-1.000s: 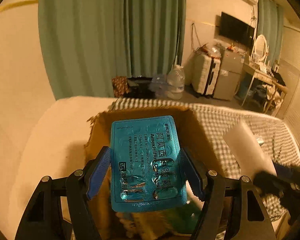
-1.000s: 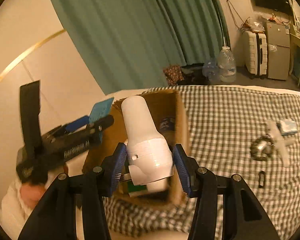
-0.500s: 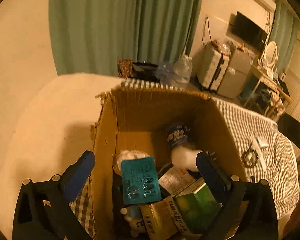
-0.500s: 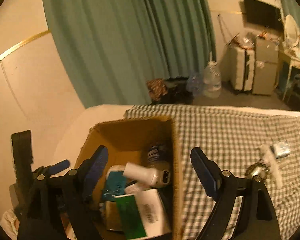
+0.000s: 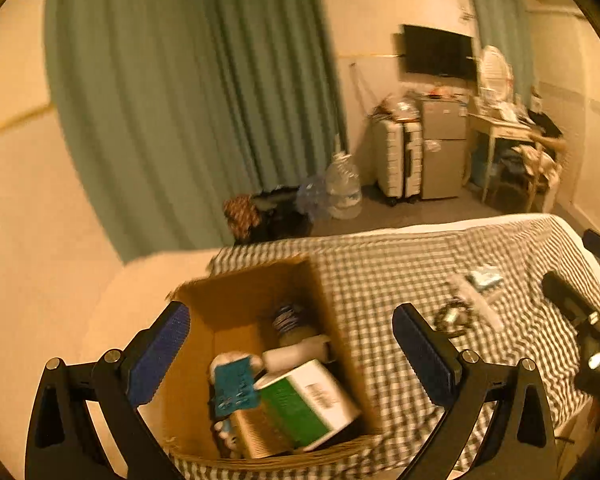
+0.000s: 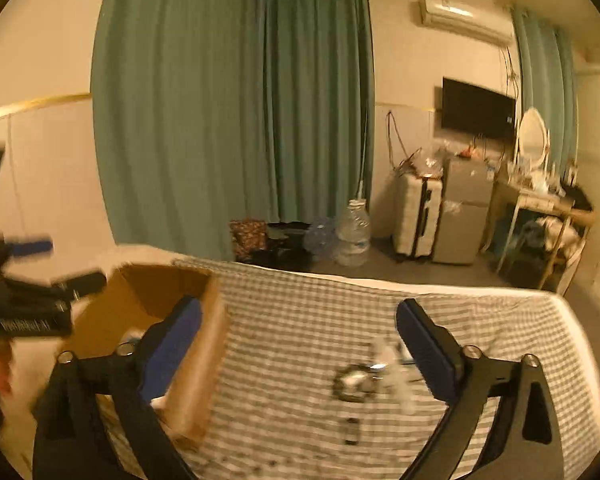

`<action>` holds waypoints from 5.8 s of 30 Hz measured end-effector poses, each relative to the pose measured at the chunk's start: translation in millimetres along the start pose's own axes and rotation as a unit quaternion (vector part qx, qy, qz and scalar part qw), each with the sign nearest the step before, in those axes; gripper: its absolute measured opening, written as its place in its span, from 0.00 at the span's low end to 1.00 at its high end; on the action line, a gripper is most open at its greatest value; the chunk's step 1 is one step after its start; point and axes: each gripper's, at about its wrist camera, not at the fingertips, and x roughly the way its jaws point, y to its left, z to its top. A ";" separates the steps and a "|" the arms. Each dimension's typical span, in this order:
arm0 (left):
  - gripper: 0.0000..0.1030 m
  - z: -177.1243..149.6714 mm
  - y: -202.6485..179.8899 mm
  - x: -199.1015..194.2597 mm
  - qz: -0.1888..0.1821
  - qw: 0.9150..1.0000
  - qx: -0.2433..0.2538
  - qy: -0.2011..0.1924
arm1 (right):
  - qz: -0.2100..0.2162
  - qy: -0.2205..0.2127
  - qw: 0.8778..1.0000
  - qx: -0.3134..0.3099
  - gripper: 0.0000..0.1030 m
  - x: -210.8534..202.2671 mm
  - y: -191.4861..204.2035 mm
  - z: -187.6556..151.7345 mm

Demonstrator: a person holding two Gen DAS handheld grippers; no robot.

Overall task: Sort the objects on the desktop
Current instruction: 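Move both grippers back to the items on the bed, then grasp the dark bead bracelet with the left gripper while the right grasps the white comb, then lift the bracelet and comb and carry both over the cardboard box, then open both grippers over the cardboard box, dropping the bracelet and comb, then move both grippers back to the items on the bed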

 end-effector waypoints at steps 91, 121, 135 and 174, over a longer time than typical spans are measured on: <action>0.11 -88.2 -162.0 127.3 -0.263 0.960 -0.069 0.072 | 0.078 0.208 0.963 0.152 0.04 77.9 -172.9 -178.8; 0.11 -2.2 42.9 64.5 -0.163 0.982 -0.083 0.038 | 0.256 0.103 0.961 0.024 0.04 53.7 56.2 11.5; 0.75 -68.1 108.7 117.5 -0.091 0.983 -0.119 0.105 | 0.229 0.169 0.958 -0.019 0.65 156.2 171.9 50.9; 0.51 -129.6 -262.8 173.3 -0.056 0.973 -0.095 0.203 | -0.018 0.152 0.976 0.158 0.82 93.9 -215.4 -181.0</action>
